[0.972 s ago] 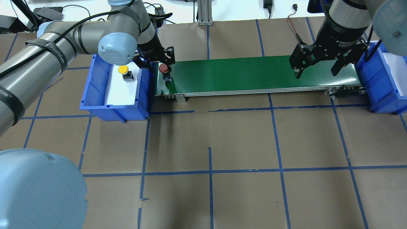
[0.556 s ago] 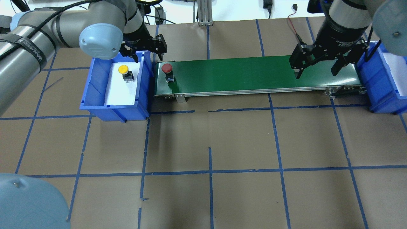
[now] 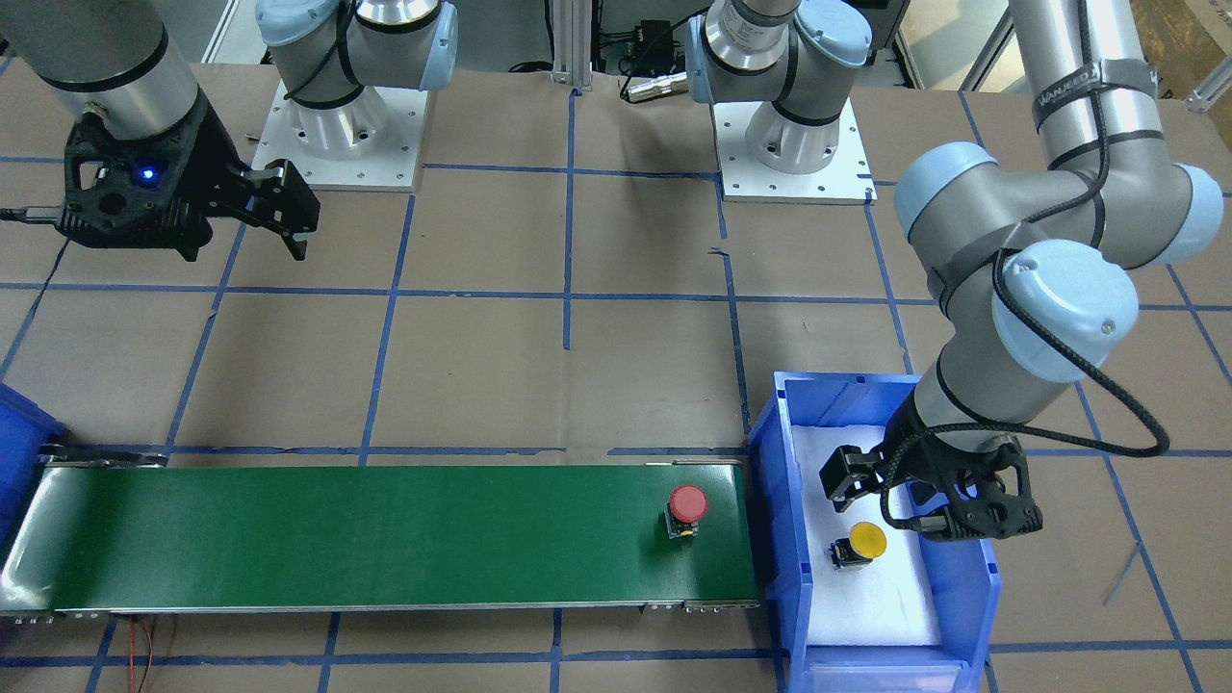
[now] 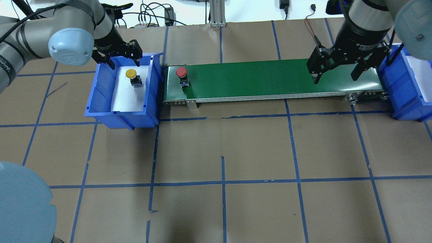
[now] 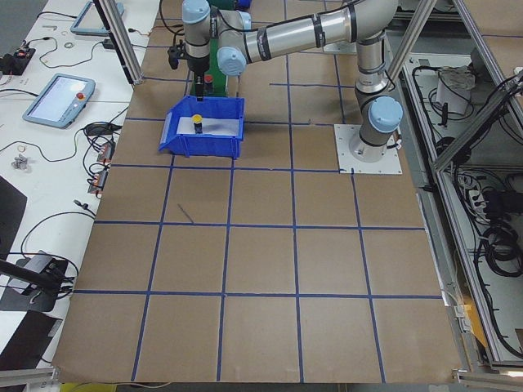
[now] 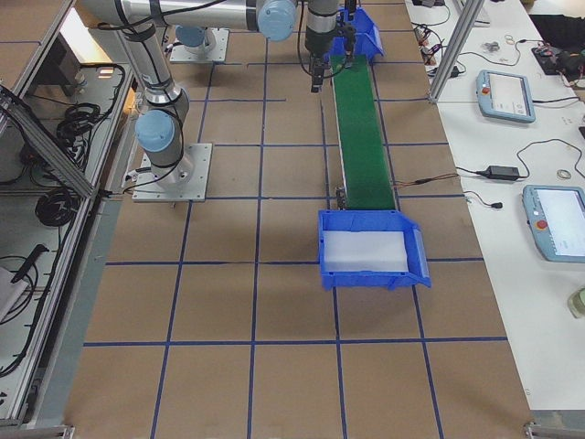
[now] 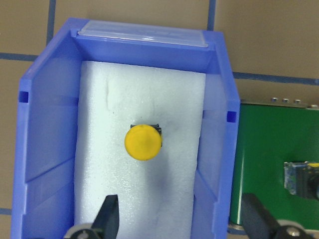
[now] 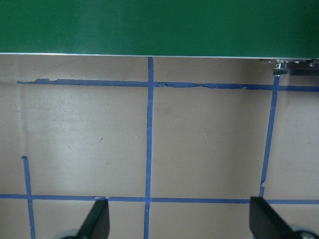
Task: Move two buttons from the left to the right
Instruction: 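Move the left gripper back into the bin and grasp the yellow button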
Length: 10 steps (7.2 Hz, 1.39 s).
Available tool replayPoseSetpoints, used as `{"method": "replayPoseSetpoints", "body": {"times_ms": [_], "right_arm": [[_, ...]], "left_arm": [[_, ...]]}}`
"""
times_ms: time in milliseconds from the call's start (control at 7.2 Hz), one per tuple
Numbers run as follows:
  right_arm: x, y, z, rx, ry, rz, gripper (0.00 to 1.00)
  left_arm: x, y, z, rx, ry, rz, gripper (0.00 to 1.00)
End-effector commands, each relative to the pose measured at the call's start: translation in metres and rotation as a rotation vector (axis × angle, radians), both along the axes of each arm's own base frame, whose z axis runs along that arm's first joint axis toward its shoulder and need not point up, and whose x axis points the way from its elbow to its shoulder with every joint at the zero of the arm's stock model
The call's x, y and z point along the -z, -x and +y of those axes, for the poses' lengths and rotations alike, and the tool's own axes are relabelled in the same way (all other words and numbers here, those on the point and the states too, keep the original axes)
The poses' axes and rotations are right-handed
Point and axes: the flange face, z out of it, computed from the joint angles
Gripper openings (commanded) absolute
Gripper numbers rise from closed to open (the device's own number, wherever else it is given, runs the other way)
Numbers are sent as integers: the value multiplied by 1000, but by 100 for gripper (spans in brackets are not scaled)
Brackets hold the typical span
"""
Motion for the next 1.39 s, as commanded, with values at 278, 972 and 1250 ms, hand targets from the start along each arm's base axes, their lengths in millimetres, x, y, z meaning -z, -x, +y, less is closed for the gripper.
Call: {"method": "replayPoseSetpoints", "body": {"times_ms": [278,972,1250], "right_arm": [[0,0,0,-1,2,1,100],[1,0,1,1,-5,1,100],[0,-1,2,1,-5,1,100]], "left_arm": [[59,-17,-15,33,-41,4,83],[69,-18,-25,34,-4,3,85],[81,-18,-27,34,-22,6,82]]}}
